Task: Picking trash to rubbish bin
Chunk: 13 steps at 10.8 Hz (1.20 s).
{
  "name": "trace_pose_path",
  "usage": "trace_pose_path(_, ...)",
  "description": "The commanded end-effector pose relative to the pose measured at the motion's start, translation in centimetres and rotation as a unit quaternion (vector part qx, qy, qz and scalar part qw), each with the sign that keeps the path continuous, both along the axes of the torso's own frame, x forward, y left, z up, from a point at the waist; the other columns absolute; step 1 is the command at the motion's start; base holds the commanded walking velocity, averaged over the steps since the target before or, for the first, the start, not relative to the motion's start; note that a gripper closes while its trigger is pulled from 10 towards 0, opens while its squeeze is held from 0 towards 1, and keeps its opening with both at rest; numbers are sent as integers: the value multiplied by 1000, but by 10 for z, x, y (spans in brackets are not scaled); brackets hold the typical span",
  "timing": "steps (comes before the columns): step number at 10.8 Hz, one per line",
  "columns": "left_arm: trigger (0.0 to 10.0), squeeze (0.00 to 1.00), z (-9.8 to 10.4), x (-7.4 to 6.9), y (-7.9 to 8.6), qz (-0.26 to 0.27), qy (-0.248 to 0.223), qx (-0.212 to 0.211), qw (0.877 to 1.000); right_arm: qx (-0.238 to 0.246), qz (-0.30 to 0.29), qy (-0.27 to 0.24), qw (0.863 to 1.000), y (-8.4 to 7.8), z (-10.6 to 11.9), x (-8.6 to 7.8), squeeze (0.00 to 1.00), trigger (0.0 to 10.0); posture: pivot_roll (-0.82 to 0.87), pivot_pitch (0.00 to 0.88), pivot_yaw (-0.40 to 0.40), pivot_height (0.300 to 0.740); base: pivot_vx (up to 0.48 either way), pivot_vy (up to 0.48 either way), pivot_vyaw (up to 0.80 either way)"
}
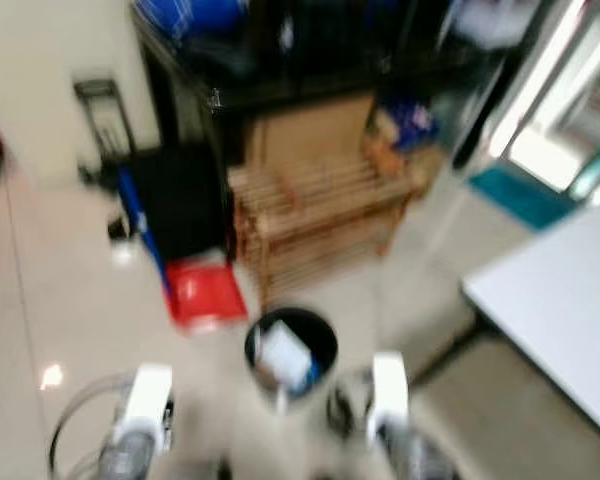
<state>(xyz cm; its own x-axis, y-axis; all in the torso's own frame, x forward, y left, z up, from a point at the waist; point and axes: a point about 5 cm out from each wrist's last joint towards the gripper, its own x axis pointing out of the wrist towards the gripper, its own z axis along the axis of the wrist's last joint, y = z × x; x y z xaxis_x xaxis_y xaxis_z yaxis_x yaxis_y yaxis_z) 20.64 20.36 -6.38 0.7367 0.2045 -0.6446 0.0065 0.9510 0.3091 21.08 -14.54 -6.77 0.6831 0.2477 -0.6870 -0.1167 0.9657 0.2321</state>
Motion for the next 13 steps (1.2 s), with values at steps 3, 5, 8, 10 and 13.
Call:
trace_pose_path(3, 10000, 0, 0, 1, -8, -8, -5, -7, 1000, -8, -12, 7, 1000, -11, -2, -3, 0, 10000, -36, 69, -108, 740, -344, 0, 0)
trace_pose_path(5, 10000, 0, -1, 0, -9, -8, -2, -4, 1000, -10, -11, 10, 1000, -14, -3, -5, 0, 10000, -37, 74, -117, 740, -169, 0, 0)
trace_pose_path(8, 10000, 0, -3, -2, -13, -2, -2, -10, 1000, -18, -18, 6, 1000, -23, -1, -3, 0, 10000, -47, 72, -132, 740, 0, 0, 0)
trace_pose_path(10, 10000, 0, -3, 0, -19, 1, -4, -18, 1000, -27, -30, -2, 999, -37, 3, 2, 0, 10000, -60, 63, -152, 740, 0, 0, 0)
trace_pose_path(13, 10000, 0, -2, 3, -27, -1, -8, -26, 1000, -35, -37, -15, 999, -48, 9, 8, 0, 10000, -72, 41, -167, 740, 0, 0, 0)
